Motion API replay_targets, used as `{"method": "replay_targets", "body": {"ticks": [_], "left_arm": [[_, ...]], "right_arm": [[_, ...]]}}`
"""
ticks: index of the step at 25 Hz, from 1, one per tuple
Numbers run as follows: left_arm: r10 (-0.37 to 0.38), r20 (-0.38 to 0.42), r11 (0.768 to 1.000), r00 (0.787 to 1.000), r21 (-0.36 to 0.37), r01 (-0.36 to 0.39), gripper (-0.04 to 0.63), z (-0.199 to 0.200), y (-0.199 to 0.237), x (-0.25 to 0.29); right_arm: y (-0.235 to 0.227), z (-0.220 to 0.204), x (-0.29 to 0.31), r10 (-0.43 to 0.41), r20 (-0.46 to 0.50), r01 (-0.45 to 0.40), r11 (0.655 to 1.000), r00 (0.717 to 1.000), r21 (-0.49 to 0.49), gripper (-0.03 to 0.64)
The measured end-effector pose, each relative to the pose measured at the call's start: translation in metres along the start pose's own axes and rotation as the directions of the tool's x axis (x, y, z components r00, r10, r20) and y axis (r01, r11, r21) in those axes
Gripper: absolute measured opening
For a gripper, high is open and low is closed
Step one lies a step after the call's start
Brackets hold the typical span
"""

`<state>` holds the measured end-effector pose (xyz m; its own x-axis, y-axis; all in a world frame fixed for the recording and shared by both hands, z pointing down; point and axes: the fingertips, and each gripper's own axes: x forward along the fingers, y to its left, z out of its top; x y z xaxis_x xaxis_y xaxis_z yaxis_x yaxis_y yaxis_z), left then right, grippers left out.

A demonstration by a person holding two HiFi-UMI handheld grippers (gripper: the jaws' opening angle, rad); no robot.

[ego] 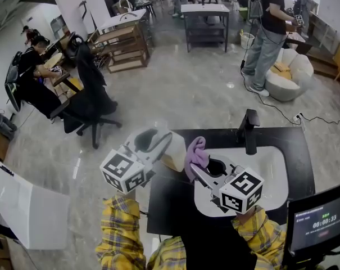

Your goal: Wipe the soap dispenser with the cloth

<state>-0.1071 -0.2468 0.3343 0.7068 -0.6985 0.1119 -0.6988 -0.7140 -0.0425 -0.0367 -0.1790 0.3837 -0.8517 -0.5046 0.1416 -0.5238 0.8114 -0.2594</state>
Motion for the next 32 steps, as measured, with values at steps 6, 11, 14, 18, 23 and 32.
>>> {"method": "replay_targets", "body": {"ticks": [6, 11, 14, 18, 23, 32], "left_arm": [[-0.186, 0.057, 0.982, 0.981, -0.018, 0.187, 0.149, 0.000, 0.005, -0.004], [-0.299, 0.088, 0.954, 0.950, -0.009, 0.301, 0.147, -0.005, 0.001, -0.002], [-0.343, 0.108, 0.938, 0.933, -0.009, 0.346, 0.147, -0.009, -0.002, -0.001], [-0.374, 0.114, 0.926, 0.920, -0.010, 0.378, 0.146, -0.010, -0.001, -0.001], [-0.348, 0.113, 0.936, 0.931, -0.007, 0.351, 0.147, 0.000, -0.003, -0.006], [-0.226, 0.150, 0.971, 0.963, -0.043, 0.234, 0.161, 0.000, -0.002, -0.010]], "right_arm": [[0.010, 0.015, 0.003, 0.031, 0.025, -0.031, 1.000, 0.999, -0.004, 0.080], [0.010, 0.019, 0.000, 0.052, 0.038, -0.052, 0.999, 0.998, 0.008, 0.080], [0.013, 0.019, -0.003, 0.070, 0.047, -0.070, 0.998, 0.996, 0.009, 0.080], [0.018, 0.027, 0.001, 0.093, 0.053, -0.093, 0.996, 0.994, 0.009, 0.080], [0.034, 0.043, 0.011, 0.139, 0.058, -0.140, 0.990, 0.989, 0.020, 0.080], [0.034, 0.042, 0.038, 0.191, 0.028, -0.193, 0.978, 0.981, 0.074, 0.080]]}}
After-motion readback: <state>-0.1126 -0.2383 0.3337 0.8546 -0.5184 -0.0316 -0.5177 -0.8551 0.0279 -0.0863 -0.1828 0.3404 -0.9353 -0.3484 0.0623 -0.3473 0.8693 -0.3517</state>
